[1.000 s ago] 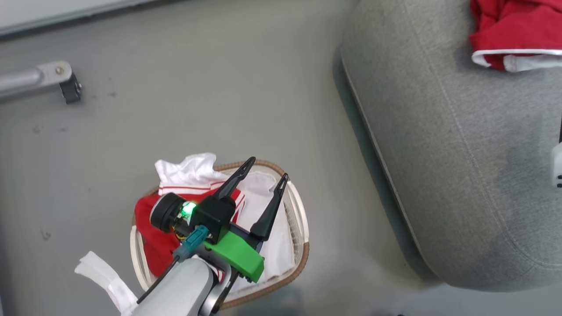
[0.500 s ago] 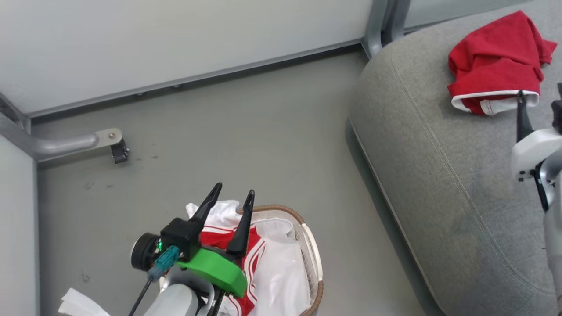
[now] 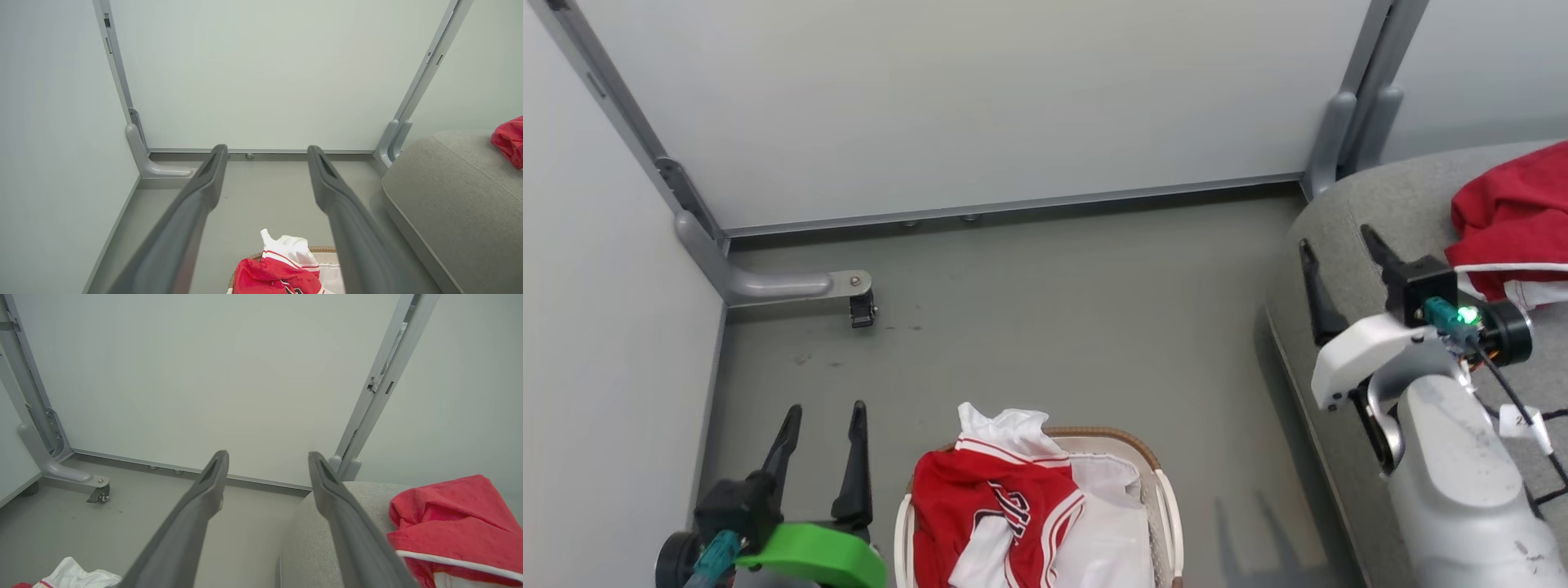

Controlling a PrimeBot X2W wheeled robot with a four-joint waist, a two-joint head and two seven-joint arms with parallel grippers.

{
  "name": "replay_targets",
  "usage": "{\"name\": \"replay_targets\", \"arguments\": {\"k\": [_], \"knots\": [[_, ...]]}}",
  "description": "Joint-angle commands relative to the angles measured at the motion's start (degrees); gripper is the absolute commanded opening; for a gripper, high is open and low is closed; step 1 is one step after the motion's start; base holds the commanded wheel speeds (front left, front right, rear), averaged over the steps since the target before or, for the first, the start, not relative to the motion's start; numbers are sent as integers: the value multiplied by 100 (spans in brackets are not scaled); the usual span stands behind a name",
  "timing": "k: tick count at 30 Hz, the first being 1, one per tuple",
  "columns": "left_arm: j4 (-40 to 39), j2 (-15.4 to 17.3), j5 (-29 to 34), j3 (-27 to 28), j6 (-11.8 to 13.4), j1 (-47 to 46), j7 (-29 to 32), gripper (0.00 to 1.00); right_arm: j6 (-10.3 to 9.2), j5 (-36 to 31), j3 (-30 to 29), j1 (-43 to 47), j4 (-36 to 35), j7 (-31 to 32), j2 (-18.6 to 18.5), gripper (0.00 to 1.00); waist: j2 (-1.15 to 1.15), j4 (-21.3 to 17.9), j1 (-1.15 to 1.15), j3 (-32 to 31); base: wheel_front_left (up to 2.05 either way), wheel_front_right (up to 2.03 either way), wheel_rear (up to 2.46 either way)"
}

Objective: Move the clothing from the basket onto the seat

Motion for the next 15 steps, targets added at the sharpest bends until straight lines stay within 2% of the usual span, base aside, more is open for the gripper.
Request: {"name": "replay_targets", "arguments": {"k": [1,5,10,15], "knots": [[-54,-27,8,141,13,213,-2,100,-8,99,36,247,-113,-12,32,100,0,247,0,-250,0,0,0],[-109,-67,71,415,-60,632,-3,100,-8,286,173,751,-413,-11,203,100,0,298,0,-331,0,0,0],[-200,-283,-17,710,-159,994,-2,100,-8,401,279,1434,-851,-11,233,100,0,394,0,-445,0,0,0],[-166,-384,147,799,-300,1085,-2,100,-8,831,384,2139,-1254,-11,227,100,0,451,0,-526,0,0,0]]}}
